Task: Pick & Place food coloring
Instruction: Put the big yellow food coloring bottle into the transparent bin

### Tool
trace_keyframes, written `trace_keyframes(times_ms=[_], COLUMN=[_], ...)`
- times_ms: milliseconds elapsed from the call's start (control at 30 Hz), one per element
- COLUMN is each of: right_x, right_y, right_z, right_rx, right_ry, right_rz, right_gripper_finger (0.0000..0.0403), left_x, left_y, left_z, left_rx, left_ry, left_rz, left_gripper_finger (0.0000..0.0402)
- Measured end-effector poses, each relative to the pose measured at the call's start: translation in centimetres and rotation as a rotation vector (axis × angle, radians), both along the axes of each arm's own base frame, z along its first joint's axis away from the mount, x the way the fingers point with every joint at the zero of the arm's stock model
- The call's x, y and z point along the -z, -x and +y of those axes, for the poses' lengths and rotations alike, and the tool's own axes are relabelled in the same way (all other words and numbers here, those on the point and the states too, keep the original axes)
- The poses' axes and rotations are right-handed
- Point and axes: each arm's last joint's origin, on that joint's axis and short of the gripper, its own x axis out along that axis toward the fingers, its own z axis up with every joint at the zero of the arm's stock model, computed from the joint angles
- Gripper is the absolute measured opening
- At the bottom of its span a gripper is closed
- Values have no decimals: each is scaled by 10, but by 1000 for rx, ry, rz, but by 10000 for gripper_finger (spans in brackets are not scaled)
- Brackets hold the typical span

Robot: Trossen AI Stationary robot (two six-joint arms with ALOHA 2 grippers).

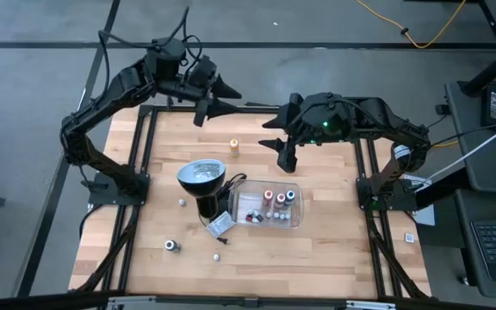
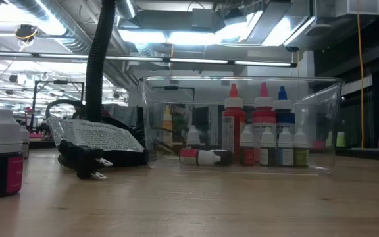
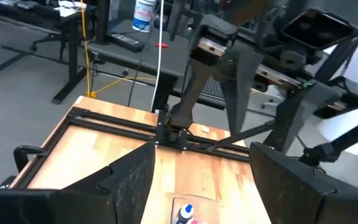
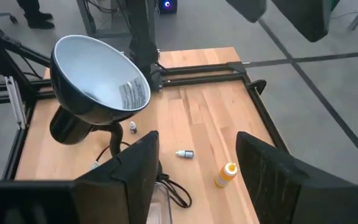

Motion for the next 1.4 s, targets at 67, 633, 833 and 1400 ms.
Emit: trace_keyframes(times_ms=[67,633,833,1400], right_x=[0,11,15,32], right_y=[0,2,-3,-25], right_z=[0,-11,-15,-37], right_rx=[-2,11,25,93], right_ry=[6,-6,-7,-13], right_rz=[1,107,116,164], right_gripper_finger=[215,215,215,215], left_x=[0,1,-2,31], left_y=[0,25,59,78], left_z=[0,7,1,24], left_rx=[-9,-300,-531,-718], left_ry=[-1,55,-13,-200], left_rz=[1,106,193,515], left_gripper_finger=[254,223,210,287])
